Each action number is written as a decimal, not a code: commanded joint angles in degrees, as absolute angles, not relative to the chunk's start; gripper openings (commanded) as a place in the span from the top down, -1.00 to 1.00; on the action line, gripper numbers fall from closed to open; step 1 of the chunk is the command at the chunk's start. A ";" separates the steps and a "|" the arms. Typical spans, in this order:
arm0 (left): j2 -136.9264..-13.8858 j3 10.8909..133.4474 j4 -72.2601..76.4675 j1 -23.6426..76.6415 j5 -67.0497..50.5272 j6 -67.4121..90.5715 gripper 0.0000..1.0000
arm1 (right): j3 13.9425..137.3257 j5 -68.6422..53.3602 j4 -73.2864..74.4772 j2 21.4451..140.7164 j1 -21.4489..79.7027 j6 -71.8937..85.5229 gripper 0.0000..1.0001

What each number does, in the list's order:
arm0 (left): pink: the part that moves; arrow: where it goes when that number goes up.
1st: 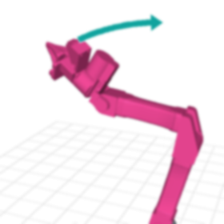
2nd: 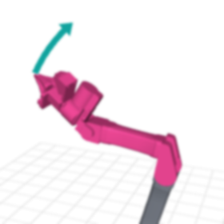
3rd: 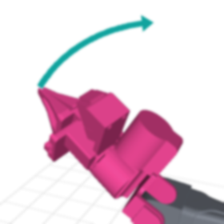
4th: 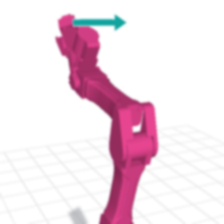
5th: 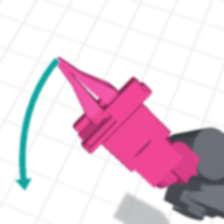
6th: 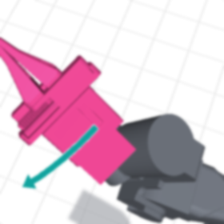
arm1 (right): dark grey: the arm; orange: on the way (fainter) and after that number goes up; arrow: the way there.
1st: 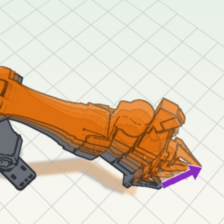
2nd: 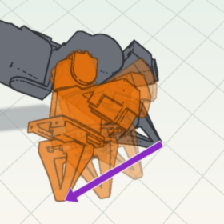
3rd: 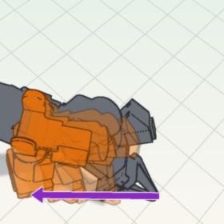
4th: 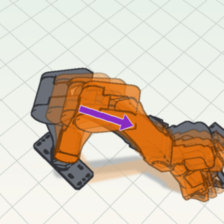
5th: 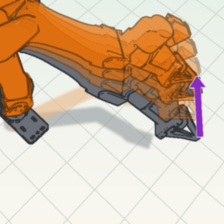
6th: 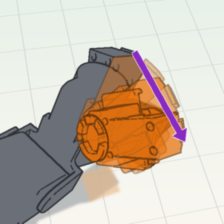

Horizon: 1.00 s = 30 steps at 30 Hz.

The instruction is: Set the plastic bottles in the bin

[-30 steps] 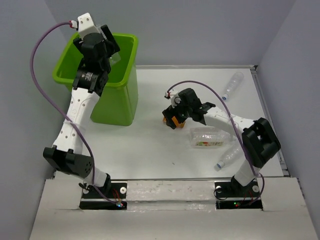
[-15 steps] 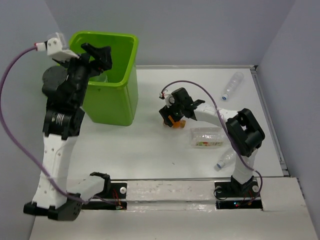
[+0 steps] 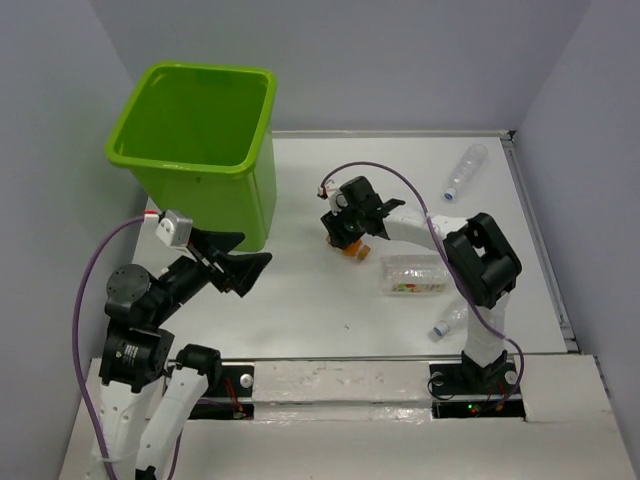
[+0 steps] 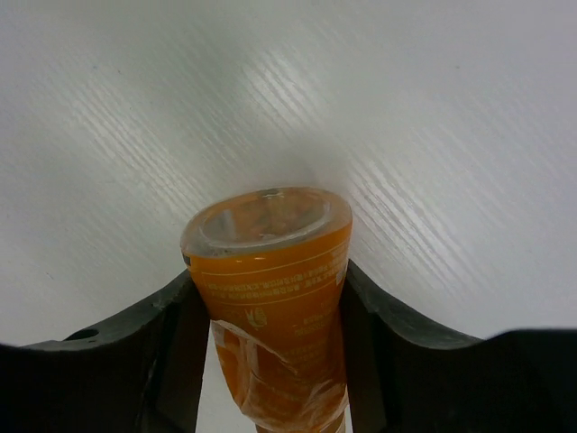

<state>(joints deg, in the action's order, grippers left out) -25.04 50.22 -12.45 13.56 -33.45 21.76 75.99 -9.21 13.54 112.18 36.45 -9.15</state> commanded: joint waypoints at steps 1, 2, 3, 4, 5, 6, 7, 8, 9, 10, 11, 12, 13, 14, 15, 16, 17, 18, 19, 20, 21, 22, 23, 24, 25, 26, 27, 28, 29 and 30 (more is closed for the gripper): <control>-19.79 44.49 -15.11 13.80 -38.59 20.22 -0.98 | 75.24 -4.85 9.41 103.47 36.30 -5.55 0.39; -19.51 43.60 -15.38 13.80 -38.41 19.78 -0.98 | 74.97 -4.31 9.32 99.01 36.30 -4.84 0.44; -19.42 42.90 -15.55 13.80 -38.15 19.51 -0.98 | 74.71 -3.87 9.23 96.53 36.30 -4.22 0.54; -19.51 41.32 -15.30 13.80 -38.14 19.86 -0.98 | 74.62 -3.43 9.40 93.98 36.30 -2.74 0.57; -19.69 40.26 -14.77 13.80 -38.14 20.39 -0.98 | 74.97 -3.43 9.40 91.34 36.91 -2.12 0.61; -19.86 39.12 -14.16 13.80 -38.23 21.17 -0.98 | 75.67 -3.34 9.40 86.79 36.91 -1.41 0.68; -20.21 36.41 -13.37 13.80 -38.32 21.88 -0.98 | 76.98 -1.69 9.58 85.10 37.44 -0.28 0.73; -20.39 34.99 -11.71 13.71 -38.49 23.28 -0.98 | 80.73 0.59 9.93 83.95 38.83 1.65 0.77; -21.17 32.46 -10.99 13.80 -38.41 23.90 -0.98 | 83.12 5.14 10.71 82.72 39.72 1.76 0.78; -21.88 31.82 -10.03 13.71 -38.41 24.86 -0.98 | 85.49 6.23 10.81 82.79 40.77 1.50 0.77; -22.67 32.25 -10.54 13.80 -39.45 24.35 -0.98 | 88.04 6.85 10.90 83.05 42.52 1.32 0.77; -23.46 32.60 -10.81 13.80 -39.98 23.82 -0.98 | 90.68 6.94 10.81 83.67 43.32 1.32 0.76; -24.34 32.17 -10.46 13.71 -39.56 24.17 -0.98 | 96.18 5.38 10.11 84.45 44.03 1.23 0.75; -24.78 32.26 -10.81 13.80 -38.33 24.43 -0.98 | 98.85 4.23 9.15 86.90 45.16 1.58 0.76; -25.83 32.34 -10.81 13.80 -38.15 24.35 -0.98 | 103.40 2.83 6.10 88.32 45.78 2.63 0.75; -26.36 32.34 -10.90 13.80 -38.14 24.35 -0.98 | 106.14 2.38 4.93 91.81 46.40 2.98 0.75; -26.80 32.34 -10.90 13.80 -38.06 24.26 -0.98 | 109.04 1.94 3.70 93.93 48.06 3.08 0.76; -27.59 32.34 -10.90 13.80 -37.88 24.26 -0.98 | 115.51 1.41 1.43 96.13 48.86 3.08 0.76; -27.86 32.34 -10.81 13.80 -37.88 24.34 -0.98 | 115.58 1.06 0.62 98.59 49.65 2.99 0.76; -27.95 32.34 -10.72 13.80 -37.88 24.35 -0.98 | 123.49 0.53 0.62 104.36 50.27 2.99 0.76; -27.95 32.26 -10.55 13.71 -37.97 24.26 -0.98 | 132.36 -0.78 -1.82 107.55 51.32 2.99 0.76; -27.78 32.26 -10.55 13.80 -37.97 24.26 -0.98 | 136.71 -1.40 -2.80 110.80 51.33 3.25 0.76; -27.51 32.26 -10.55 13.71 -37.79 24.26 -0.98 | 140.85 -1.49 -4.03 117.18 51.85 3.86 0.76; -27.34 32.17 -10.46 13.80 -37.71 24.43 -0.98 | 144.54 -1.58 -5.52 120.29 51.86 4.56 0.76; -27.16 32.17 -10.46 13.71 -37.71 24.43 -0.98 | 147.28 -0.62 -10.50 122.76 52.46 6.14 0.83; -27.25 32.17 -10.46 13.80 -37.79 24.35 -0.98 | 148.44 -0.35 -14.72 124.87 52.47 6.67 0.88; -27.25 32.25 -10.46 13.80 -37.97 24.35 -0.98 | 147.58 -0.35 -19.12 127.94 52.47 7.29 0.89; -27.33 32.17 -10.46 13.80 -38.06 24.17 -0.98 | 147.48 1.65 -26.12 129.62 52.47 7.82 0.85; -27.33 32.17 -10.46 13.80 -38.06 24.17 -0.98 | 151.31 2.97 -27.32 131.73 52.47 8.00 0.69; -27.33 32.17 -10.55 13.80 -37.97 24.34 -0.98 | 155.18 3.86 -26.46 136.71 52.47 8.26 0.10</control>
<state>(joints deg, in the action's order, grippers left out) -27.64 31.57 -12.62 13.56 -36.58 23.51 146.39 0.51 -13.08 128.84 52.21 5.72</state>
